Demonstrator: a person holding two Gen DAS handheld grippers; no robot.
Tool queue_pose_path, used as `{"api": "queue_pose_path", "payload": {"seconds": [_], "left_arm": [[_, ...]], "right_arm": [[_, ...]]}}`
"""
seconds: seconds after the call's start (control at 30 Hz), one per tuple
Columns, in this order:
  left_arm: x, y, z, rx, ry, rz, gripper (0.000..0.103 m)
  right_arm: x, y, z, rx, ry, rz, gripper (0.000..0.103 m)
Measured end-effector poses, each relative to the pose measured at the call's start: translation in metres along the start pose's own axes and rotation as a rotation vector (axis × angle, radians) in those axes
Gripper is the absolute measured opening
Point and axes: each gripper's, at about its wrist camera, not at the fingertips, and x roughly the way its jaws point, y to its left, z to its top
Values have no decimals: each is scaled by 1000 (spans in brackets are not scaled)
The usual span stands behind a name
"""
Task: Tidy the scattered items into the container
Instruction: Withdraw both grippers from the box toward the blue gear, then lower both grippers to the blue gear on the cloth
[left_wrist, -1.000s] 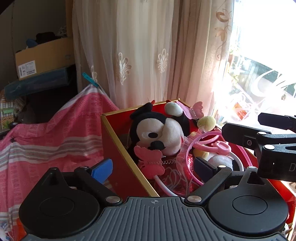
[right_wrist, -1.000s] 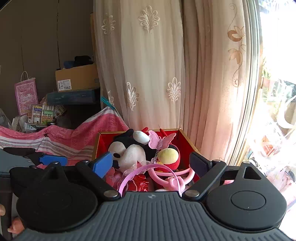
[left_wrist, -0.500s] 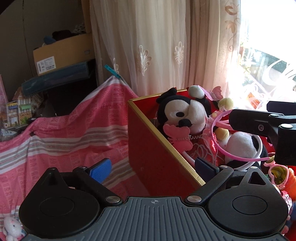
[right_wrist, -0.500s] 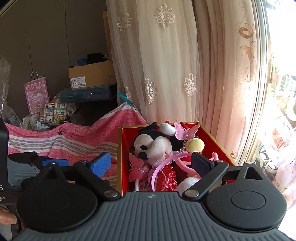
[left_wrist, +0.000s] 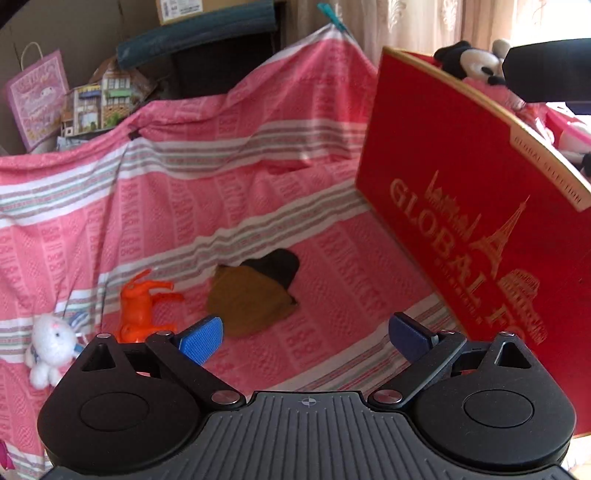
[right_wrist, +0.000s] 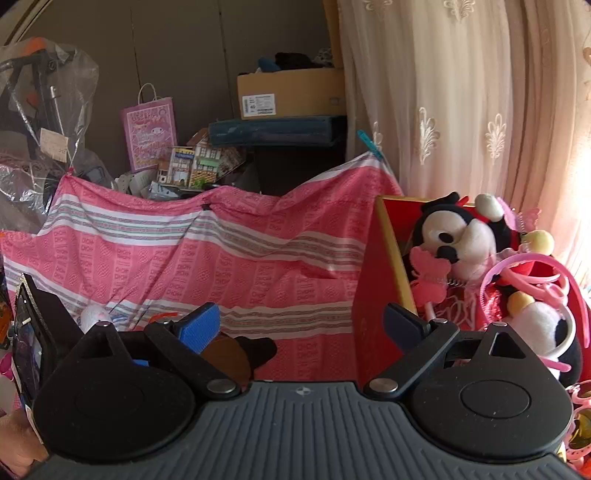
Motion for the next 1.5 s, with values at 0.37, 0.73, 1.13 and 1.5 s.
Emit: {"api": "queue_pose_path", "payload": {"seconds": [0.37,0.73,1.13,1.5], "left_arm": [[29,60,-89,-15,147,94,101],[44,64,-110,17,192,73,101],[55,67,-129,28,236,70,101],[62,65,-142,43,269,65,100]], "right_arm": [[67,59,-83,-53,260,70,97],[94,67,-137,-25,431,61,97],[105,61,-166,1,534,113,97],[112,60,-186,39,599,123,97]]}}
